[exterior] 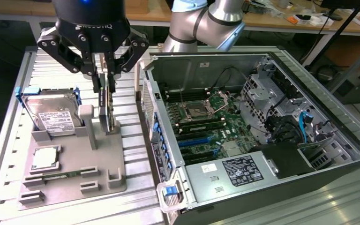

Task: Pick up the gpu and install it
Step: 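Pick up the gpu and move the gpu toward the slot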

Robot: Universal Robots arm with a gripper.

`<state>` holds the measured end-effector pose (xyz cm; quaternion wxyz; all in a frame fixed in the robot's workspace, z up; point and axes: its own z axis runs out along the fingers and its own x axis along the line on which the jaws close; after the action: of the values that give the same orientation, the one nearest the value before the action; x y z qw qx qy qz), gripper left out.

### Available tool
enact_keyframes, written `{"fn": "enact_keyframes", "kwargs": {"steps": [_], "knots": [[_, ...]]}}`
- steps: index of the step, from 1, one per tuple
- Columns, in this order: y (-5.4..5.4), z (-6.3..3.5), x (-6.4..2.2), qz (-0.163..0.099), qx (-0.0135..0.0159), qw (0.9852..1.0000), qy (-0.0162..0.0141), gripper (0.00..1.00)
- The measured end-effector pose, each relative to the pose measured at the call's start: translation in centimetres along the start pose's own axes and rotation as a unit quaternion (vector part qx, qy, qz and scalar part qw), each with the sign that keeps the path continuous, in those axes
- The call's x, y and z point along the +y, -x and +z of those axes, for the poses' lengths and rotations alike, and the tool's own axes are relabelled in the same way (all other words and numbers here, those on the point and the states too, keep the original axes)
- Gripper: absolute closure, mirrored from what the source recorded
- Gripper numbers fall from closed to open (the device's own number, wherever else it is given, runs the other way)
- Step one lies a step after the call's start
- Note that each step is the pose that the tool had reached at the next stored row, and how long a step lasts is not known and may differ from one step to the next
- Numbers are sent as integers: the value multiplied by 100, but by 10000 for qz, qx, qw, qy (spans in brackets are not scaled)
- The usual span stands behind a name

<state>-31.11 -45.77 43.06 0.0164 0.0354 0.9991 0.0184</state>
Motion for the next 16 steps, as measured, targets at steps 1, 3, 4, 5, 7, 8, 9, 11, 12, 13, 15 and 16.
{"fn": "enact_keyframes", "kwargs": {"steps": [1, 3, 4, 5, 7, 8, 9, 11, 12, 13, 15, 16], "knots": [[0, -3, 0, 0, 0, 10000, 0, 73], [0, -9, 0, 0, 0, 10000, -1, 73], [0, -12, 1, 0, 0, 10000, -1, 73], [1, -14, 0, 0, 0, 10000, -2, 73], [1, -19, 1, 0, 0, 10000, -3, 73], [1, -22, 1, 0, 0, 10000, -4, 73], [1, -24, 1, 0, -1, 10000, -5, 73], [1, -29, 1, 0, 0, 10000, -7, 73], [1, -32, 1, 0, 0, 10000, -8, 73], [1, -35, 1, 0, -1, 10000, -9, 73], [2, -42, 2, 0, -1, 10000, -10, 73], [2, -46, 2, 0, -1, 10000, -10, 73]]}}
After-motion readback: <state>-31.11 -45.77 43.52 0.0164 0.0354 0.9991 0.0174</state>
